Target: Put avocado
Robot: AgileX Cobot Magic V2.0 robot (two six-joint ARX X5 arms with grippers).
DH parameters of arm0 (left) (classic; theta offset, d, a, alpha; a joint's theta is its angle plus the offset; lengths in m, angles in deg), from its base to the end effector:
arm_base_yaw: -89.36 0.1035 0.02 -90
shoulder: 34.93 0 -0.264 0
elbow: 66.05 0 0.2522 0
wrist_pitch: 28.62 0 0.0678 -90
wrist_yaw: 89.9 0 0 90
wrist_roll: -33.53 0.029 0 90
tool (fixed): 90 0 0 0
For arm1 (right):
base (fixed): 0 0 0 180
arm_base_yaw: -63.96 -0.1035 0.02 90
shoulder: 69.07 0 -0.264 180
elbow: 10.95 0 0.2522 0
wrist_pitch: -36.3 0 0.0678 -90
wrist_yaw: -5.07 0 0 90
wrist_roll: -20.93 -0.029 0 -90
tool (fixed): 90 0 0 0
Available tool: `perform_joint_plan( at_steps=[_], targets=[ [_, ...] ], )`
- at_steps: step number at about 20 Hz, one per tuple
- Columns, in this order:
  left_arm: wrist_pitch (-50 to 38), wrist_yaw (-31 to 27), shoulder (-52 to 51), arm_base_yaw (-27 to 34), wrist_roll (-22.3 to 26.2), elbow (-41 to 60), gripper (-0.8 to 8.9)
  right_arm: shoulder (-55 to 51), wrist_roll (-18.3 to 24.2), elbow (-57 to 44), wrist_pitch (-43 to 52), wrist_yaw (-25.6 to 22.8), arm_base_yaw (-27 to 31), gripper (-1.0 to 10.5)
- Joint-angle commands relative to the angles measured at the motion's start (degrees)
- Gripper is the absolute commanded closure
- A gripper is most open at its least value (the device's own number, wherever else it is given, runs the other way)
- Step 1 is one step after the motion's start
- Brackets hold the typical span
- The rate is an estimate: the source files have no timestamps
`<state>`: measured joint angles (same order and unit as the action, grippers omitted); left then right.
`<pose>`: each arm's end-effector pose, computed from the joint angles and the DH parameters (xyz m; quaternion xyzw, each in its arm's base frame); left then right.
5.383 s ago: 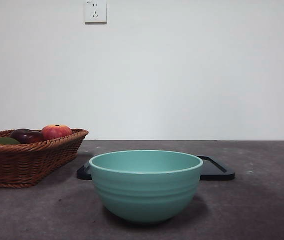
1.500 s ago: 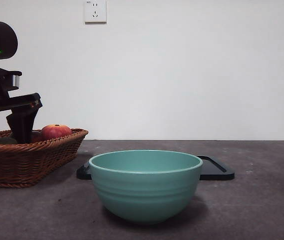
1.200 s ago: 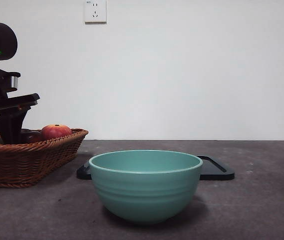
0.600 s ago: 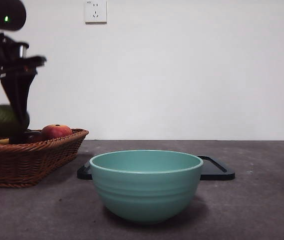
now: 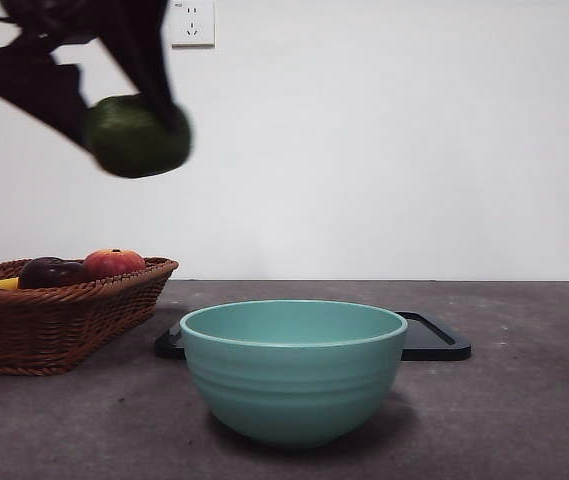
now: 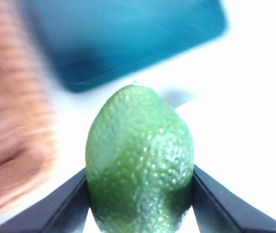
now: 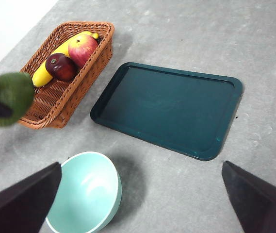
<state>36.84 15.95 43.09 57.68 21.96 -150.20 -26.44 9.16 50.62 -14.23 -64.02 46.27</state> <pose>0.2212 -0.1458 0.3064 -0.0124 0.5230 -0.2990 0.7981 0.1351 0.0540 0.3144 0.1007 0.3033 0.2885 0.9026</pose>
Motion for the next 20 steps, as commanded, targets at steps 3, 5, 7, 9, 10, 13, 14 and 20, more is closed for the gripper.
perform_joint_plan(
  at_steps=[3,5,7,9,10,13,14,20],
  targets=[
    [-3.6,0.2,3.3,-7.4,-2.9,-1.3,6.30,0.2,0.5,1.0,0.7,0.1,-0.3,3.3],
    [-5.0,-0.8,5.4,-10.4,-2.9,-1.3,6.32,0.2,0.5,1.0,0.7,0.1,-0.3,3.3],
    [-6.2,-3.6,7.8,-12.6,-2.9,-1.3,6.32,0.2,0.5,1.0,0.7,0.0,-0.3,3.3],
    [-7.4,-4.3,10.5,-14.1,-2.9,-1.3,6.32,0.2,0.5,1.0,0.7,0.0,-0.3,3.3],
    [-7.9,-4.3,12.0,-14.7,-2.9,-1.3,6.32,0.2,0.5,1.0,0.7,0.0,-0.3,3.3],
    [-9.0,-4.3,16.0,-16.2,-2.8,-1.3,6.32,0.2,0.5,1.0,0.7,0.1,-0.3,3.3],
    [-9.4,-4.3,17.2,-16.7,-2.6,-1.3,6.32,0.2,0.5,1.0,0.7,0.0,-0.3,3.3],
    [-10.9,-4.3,22.3,-18.6,-2.4,-1.3,6.32,0.2,0.5,1.0,0.7,0.1,-0.3,3.3]
  ],
)
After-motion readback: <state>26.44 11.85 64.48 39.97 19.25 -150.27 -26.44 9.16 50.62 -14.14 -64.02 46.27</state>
